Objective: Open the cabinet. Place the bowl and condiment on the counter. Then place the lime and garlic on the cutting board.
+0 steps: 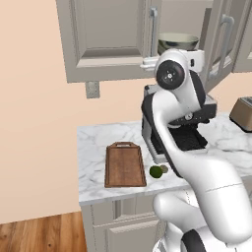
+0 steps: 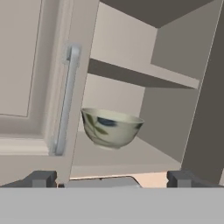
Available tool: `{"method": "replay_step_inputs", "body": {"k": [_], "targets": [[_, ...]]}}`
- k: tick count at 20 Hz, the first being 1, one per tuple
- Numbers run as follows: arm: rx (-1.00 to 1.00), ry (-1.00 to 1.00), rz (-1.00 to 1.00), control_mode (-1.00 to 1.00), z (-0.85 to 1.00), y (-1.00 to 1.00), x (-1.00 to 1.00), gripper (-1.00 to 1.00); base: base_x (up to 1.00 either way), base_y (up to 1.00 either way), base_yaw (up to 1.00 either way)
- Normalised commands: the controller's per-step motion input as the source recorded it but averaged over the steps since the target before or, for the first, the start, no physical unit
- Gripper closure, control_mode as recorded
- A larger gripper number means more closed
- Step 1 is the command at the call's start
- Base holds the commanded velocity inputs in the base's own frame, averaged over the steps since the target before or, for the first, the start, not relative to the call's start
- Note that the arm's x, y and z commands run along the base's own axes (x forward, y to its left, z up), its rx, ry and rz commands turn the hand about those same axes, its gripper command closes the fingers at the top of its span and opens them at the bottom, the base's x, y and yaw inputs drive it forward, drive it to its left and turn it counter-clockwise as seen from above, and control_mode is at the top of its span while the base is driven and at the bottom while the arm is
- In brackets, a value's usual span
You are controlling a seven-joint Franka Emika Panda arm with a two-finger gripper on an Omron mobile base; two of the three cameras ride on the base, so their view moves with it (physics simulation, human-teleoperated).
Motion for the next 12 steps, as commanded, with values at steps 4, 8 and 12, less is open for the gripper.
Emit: {"method": "replay_step_inputs", "body": {"k": [4,8,12], "targets": [[0.0,0.0,0.0,-1.0,-0.08,-0.04,0.3,-1.0,0.0,0.0,0.0],[0.0,0.0,-0.01,-1.0,-0.08,-0.03,0.35,-1.0,0.0,0.0,0.0],[0.0,0.0,-0.01,-1.0,-0.05,-0.08,0.35,-1.0,0.0,0.0,0.0]]}}
